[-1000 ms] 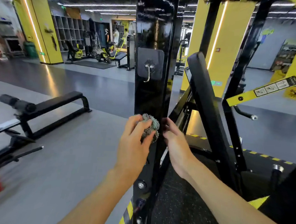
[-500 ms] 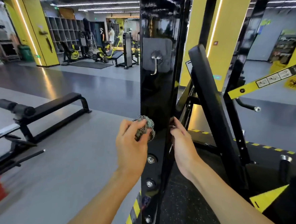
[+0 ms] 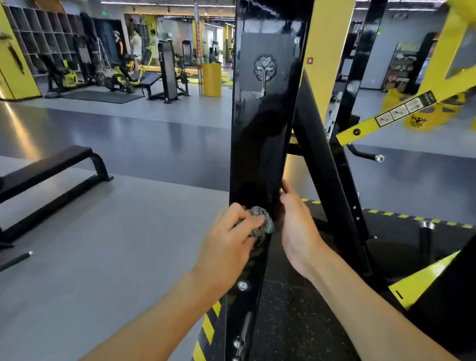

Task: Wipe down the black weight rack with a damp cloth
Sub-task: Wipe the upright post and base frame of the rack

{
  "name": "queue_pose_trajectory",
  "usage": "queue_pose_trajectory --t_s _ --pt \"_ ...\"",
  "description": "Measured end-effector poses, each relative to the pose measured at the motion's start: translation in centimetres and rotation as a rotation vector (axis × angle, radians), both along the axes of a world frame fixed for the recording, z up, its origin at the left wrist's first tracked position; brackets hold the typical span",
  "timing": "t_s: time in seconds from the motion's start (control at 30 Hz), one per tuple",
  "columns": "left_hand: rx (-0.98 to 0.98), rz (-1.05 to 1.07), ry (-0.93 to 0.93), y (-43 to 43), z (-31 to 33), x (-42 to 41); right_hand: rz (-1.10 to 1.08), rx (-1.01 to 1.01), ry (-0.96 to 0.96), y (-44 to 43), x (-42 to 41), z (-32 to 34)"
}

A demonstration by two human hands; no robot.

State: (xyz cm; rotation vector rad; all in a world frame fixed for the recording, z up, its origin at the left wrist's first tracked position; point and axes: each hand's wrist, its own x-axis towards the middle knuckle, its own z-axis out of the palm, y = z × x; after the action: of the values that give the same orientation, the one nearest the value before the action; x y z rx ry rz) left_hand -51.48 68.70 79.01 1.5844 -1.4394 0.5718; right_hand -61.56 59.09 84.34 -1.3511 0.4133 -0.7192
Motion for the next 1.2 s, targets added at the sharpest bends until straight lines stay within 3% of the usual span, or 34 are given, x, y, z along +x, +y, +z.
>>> queue_pose_trajectory --t_s 0.1,0.17,0.3,0.4,0.57,0.8,0.87,0.97,1.03,1.2 --pt "-0.138 0.089 0.224 0.0 -0.2 -0.6 0.001 -0.032 0.024 -0.9 0.0 -0.7" --pt "-0.18 0.109 0.247 -0.5 -0.5 -1.9 0.01 -0.07 0.044 -1.4 0.1 -1.9" --pt "-0.072 0.101 -0.111 -1.0 -2.8 -1.4 0.016 -0.132 0.041 -2.2 0.3 -5.7" --pt "-0.088 0.143 -0.349 -0.9 -4.8 0.0 0.009 -0.125 -0.074 -2.2 1.2 -7.7" --pt "-0.177 0.134 -0.609 -1.6 -5.6 0.5 -0.067 -0.151 -0.297 -2.7 3.3 -10.5" --pt "-0.084 0.149 -1.049 -1.5 -9.9 0.8 0.079 -0.307 -0.351 -3.5 2.2 -12.7" --pt "-0.13 0.145 -0.938 -1.3 -13.1 2.0 0.04 -0.39 -0.392 -3.9 2.1 -13.5" --pt "-0.387 0.157 -0.354 -1.4 -15.0 2.9 -0.037 -0.567 -0.407 -3.1 1.4 -16.4" --pt "-0.524 0.189 -0.13 -1.8 -13.9 2.5 -0.062 -0.73 -0.352 -3.3 1.3 -18.4" --pt "-0.561 0.177 -0.179 -1.6 -8.6 2.8 -0.124 -0.845 -0.281 -2.3 1.6 -19.4"
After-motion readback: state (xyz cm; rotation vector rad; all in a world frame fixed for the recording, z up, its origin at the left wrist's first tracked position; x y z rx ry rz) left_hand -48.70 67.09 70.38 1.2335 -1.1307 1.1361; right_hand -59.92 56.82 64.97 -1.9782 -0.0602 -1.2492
